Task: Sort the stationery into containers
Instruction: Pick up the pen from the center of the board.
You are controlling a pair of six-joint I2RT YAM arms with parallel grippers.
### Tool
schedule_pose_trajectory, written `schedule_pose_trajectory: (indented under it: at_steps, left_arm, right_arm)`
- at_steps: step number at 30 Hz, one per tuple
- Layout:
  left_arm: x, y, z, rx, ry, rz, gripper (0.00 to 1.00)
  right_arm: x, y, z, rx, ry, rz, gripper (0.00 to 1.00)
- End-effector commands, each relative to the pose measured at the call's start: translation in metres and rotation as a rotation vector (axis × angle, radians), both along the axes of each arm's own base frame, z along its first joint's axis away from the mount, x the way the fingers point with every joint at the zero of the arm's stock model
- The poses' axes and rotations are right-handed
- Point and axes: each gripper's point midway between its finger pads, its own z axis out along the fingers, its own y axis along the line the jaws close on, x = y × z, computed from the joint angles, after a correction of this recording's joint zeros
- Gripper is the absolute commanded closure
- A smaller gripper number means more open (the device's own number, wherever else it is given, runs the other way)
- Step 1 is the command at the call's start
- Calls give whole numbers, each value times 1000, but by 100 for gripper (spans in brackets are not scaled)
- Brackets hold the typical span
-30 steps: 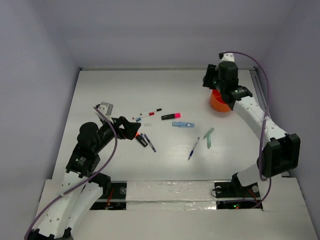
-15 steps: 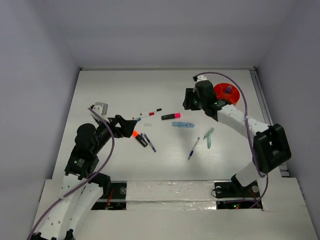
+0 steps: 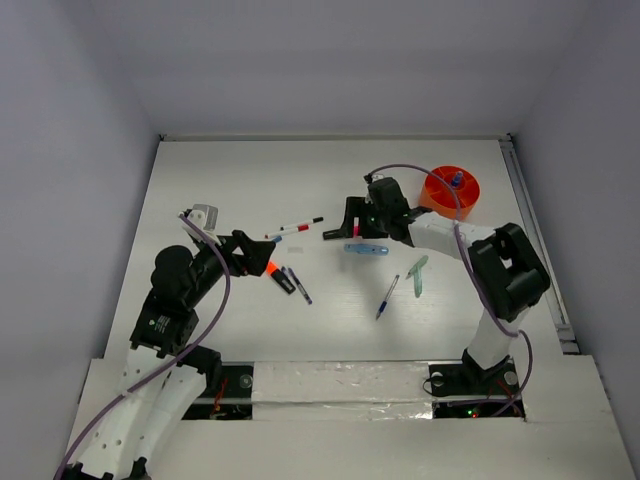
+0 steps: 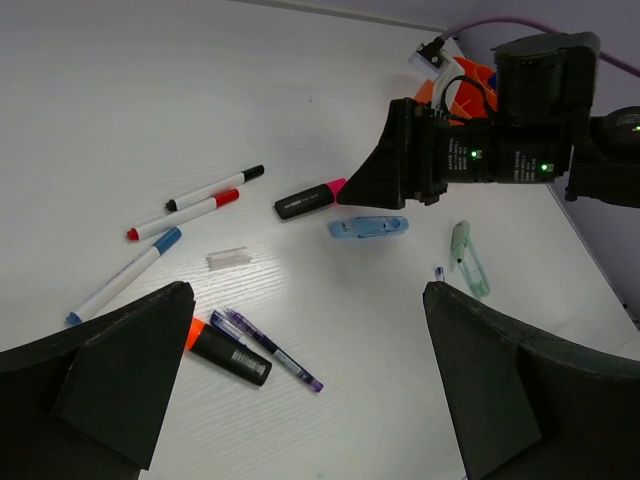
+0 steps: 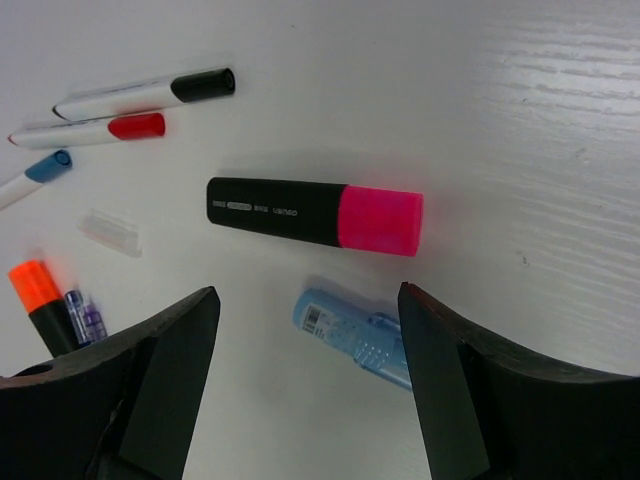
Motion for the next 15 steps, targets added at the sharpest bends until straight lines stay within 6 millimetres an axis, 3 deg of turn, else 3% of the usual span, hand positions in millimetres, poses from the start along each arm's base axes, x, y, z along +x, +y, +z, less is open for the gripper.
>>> schedule_pose_trajectory:
  at_steps: [1, 5, 15]
  left_arm:
    - [1, -3, 15, -21, -43, -14, 1]
    - [1, -3, 15, -22, -46, -14, 1]
    - [1, -2, 14, -19, -41, -10, 1]
  right_arm:
    - [10, 18, 4, 68, -15, 4, 22]
    - [16, 21, -13, 46, 17, -6, 21]
    - [40, 20, -32, -40, 27, -35, 22]
